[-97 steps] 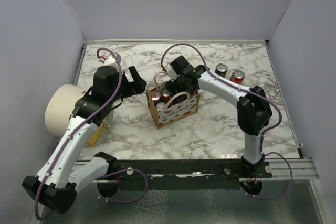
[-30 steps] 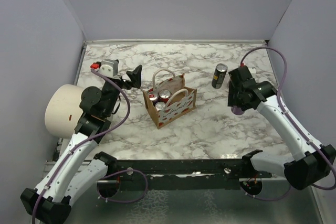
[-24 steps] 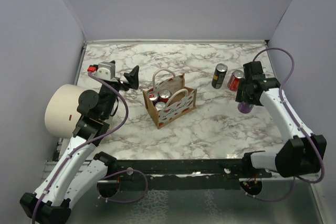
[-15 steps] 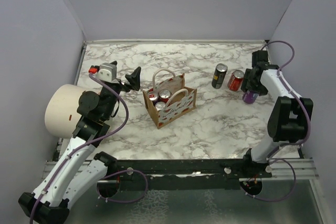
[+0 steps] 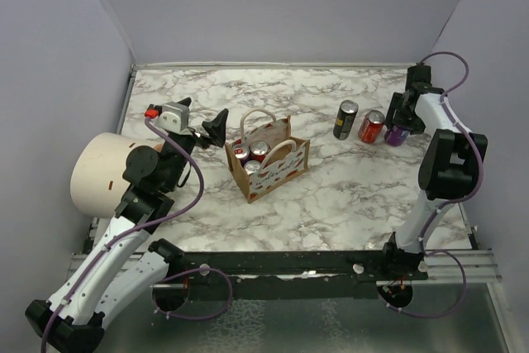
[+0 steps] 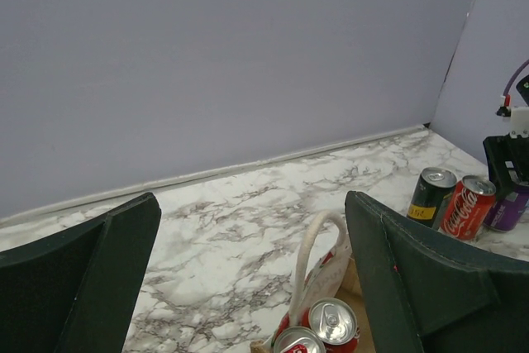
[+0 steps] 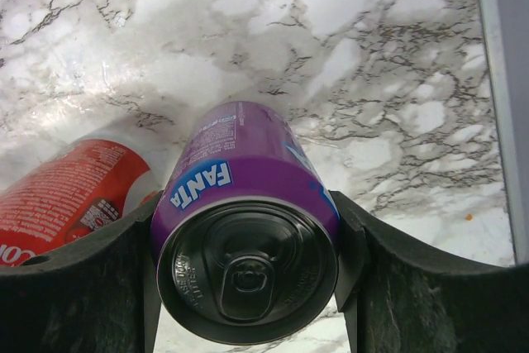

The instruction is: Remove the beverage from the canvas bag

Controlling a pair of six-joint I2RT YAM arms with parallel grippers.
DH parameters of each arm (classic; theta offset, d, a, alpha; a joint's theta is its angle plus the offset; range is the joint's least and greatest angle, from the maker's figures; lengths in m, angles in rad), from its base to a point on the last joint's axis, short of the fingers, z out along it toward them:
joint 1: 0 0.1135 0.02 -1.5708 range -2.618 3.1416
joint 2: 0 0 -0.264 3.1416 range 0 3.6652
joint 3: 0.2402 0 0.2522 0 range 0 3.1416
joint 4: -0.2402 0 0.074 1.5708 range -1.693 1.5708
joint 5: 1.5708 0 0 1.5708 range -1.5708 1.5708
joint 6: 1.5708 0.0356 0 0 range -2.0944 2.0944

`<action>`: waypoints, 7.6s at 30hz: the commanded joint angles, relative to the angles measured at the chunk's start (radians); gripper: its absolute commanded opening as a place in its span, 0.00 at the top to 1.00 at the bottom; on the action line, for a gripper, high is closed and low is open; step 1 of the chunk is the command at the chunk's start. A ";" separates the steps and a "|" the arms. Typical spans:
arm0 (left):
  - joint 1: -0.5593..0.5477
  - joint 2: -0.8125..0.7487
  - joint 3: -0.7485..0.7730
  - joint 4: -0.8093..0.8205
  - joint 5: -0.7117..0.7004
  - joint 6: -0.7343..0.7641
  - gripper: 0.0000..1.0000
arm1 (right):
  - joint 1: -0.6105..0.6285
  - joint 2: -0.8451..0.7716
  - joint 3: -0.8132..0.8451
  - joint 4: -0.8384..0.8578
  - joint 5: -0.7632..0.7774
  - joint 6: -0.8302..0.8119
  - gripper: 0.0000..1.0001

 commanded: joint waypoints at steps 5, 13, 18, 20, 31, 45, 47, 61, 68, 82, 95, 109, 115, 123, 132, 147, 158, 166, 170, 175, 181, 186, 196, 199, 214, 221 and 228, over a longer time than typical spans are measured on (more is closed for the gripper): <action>0.001 -0.010 0.004 0.009 -0.015 0.015 0.03 | 0.000 0.005 -0.016 0.043 -0.026 -0.025 0.91; 0.008 -0.007 -0.001 0.016 -0.007 0.006 0.03 | 0.000 0.001 0.001 0.022 -0.032 -0.036 0.45; 0.008 0.005 -0.003 0.016 -0.008 0.006 0.03 | 0.000 -0.034 0.018 0.005 -0.028 -0.036 0.25; 0.008 0.009 -0.004 0.016 -0.009 0.007 0.03 | 0.000 -0.057 0.003 0.012 -0.030 -0.034 0.19; 0.021 0.038 -0.009 0.021 -0.008 0.004 0.03 | 0.000 -0.300 -0.199 0.063 -0.146 0.025 0.10; 0.038 0.067 -0.009 0.027 0.017 -0.014 0.03 | 0.243 -0.899 -0.731 0.220 -0.638 0.179 0.14; 0.044 0.069 -0.008 0.027 0.019 -0.015 0.03 | 0.328 -0.898 -0.686 0.190 -0.613 0.217 0.15; 0.053 0.072 -0.011 0.028 0.013 -0.017 0.03 | 0.599 -0.633 -0.141 0.015 -0.369 0.180 0.26; 0.054 0.072 -0.012 0.028 0.007 -0.013 0.03 | 0.842 -0.325 0.129 -0.055 -0.210 0.125 0.33; 0.056 0.076 -0.013 0.028 0.001 -0.007 0.03 | 1.047 -0.016 0.166 -0.050 -0.018 0.028 0.43; 0.056 0.076 -0.013 0.028 0.001 -0.008 0.03 | 1.050 0.012 0.123 0.078 -0.098 0.045 0.24; 0.056 0.081 -0.014 0.028 0.000 -0.009 0.03 | 1.051 0.124 0.164 0.068 -0.032 0.076 0.24; 0.056 0.080 -0.014 0.028 -0.003 -0.008 0.03 | 1.051 0.152 0.144 0.109 -0.043 0.084 0.24; 0.056 0.082 -0.014 0.029 -0.002 -0.010 0.03 | 1.051 0.136 0.142 0.123 -0.065 0.097 0.36; 0.056 0.086 -0.014 0.027 0.000 -0.012 0.03 | 1.051 0.025 0.149 0.135 -0.058 0.112 0.72; 0.056 0.083 -0.014 0.027 0.003 -0.018 0.03 | 1.050 -0.393 -0.166 0.336 0.078 0.223 0.90; 0.056 0.087 -0.013 0.026 0.003 -0.019 0.03 | 1.050 -0.368 -0.164 0.267 -0.005 0.244 0.95; 0.056 0.089 -0.012 0.025 0.004 -0.022 0.03 | 1.050 -0.315 -0.179 0.186 -0.210 0.235 0.97; 0.056 0.092 -0.012 0.024 0.003 -0.020 0.03 | 1.051 -0.266 -0.144 0.101 -0.263 0.187 0.98; 0.056 0.094 -0.011 0.021 0.005 -0.020 0.03 | 1.050 -0.261 -0.153 0.062 -0.330 0.111 0.98; 0.056 0.110 -0.005 0.018 0.020 -0.026 0.03 | 1.047 -0.344 -0.197 0.139 -0.404 0.013 0.98; 0.057 0.131 -0.026 0.053 0.101 -0.058 0.03 | 1.039 -0.403 -0.241 0.218 -0.574 -0.129 0.98; 0.056 0.086 -0.065 0.000 0.376 -0.083 0.01 | 1.008 -0.420 -0.265 0.232 -0.816 -0.342 0.98; 0.056 0.068 -0.054 -0.105 0.429 -0.078 0.01 | 0.991 -0.428 -0.286 0.231 -0.858 -0.365 0.98; 0.040 0.215 -0.150 0.013 0.884 0.011 0.12 | 0.948 -0.505 -0.348 0.261 -0.971 -0.362 0.98; -0.002 0.436 -0.081 0.140 0.815 0.060 0.22 | 0.948 -0.489 -0.312 0.260 -0.965 -0.366 0.98; 0.002 0.564 -0.016 0.307 0.694 0.047 0.61 | 0.948 -0.457 -0.273 0.240 -0.893 -0.390 0.98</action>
